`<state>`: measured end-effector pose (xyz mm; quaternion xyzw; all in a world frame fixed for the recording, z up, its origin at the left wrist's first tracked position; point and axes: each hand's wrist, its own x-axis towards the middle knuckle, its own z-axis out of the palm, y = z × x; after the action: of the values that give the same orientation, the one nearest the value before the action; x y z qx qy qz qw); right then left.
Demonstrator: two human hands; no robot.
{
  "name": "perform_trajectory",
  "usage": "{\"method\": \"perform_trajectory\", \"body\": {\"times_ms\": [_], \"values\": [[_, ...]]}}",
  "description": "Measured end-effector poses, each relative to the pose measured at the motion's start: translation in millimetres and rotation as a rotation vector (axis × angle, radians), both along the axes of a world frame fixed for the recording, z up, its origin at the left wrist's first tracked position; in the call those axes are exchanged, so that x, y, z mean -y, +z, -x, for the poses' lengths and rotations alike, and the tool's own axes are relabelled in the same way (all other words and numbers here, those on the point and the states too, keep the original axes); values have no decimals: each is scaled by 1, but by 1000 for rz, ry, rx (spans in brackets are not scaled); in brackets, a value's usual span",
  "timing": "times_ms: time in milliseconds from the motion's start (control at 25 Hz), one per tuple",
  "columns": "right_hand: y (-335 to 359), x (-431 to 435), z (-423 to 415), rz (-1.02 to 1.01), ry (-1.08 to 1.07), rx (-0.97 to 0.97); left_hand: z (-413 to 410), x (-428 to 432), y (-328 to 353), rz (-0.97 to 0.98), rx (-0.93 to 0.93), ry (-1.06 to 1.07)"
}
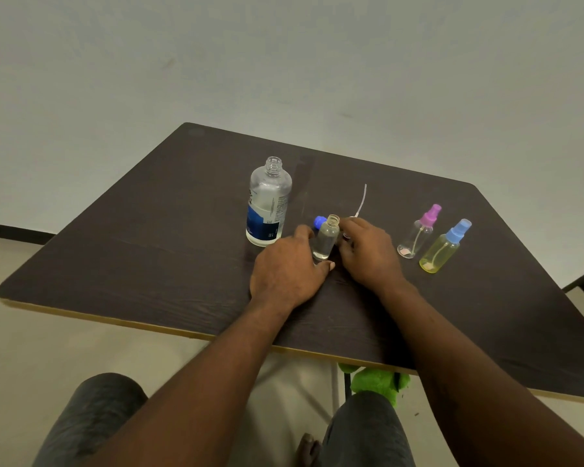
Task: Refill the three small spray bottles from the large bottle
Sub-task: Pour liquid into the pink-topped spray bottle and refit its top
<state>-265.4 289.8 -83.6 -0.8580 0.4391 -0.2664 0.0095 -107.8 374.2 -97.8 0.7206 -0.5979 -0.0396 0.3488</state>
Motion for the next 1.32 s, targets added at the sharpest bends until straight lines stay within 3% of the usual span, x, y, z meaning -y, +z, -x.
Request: {"method": "perform_trajectory", "body": {"times_ms": [200, 400, 600, 760, 960, 1160, 1320], "values": [[5, -1, -3, -34, -9, 30, 0, 0, 0, -6, -11, 13], [14, 8, -12, -126, 116, -167, -1, 0, 0, -3, -22, -2], [1, -2, 0, 20, 42, 22, 0, 0, -1, -1, 20, 9], [-3, -15, 12, 10, -40, 88, 0, 1, -1, -1, 48, -11], [-4, -29, 21, -96, -16, 478, 0, 3, -1, -17, 64, -9], [3, -35, 18, -428, 50, 932, 0, 4, 0, -21, 72, -13], [21, -41, 1, -430, 100, 1012, 0, 3, 1, -25, 71, -8]]}}
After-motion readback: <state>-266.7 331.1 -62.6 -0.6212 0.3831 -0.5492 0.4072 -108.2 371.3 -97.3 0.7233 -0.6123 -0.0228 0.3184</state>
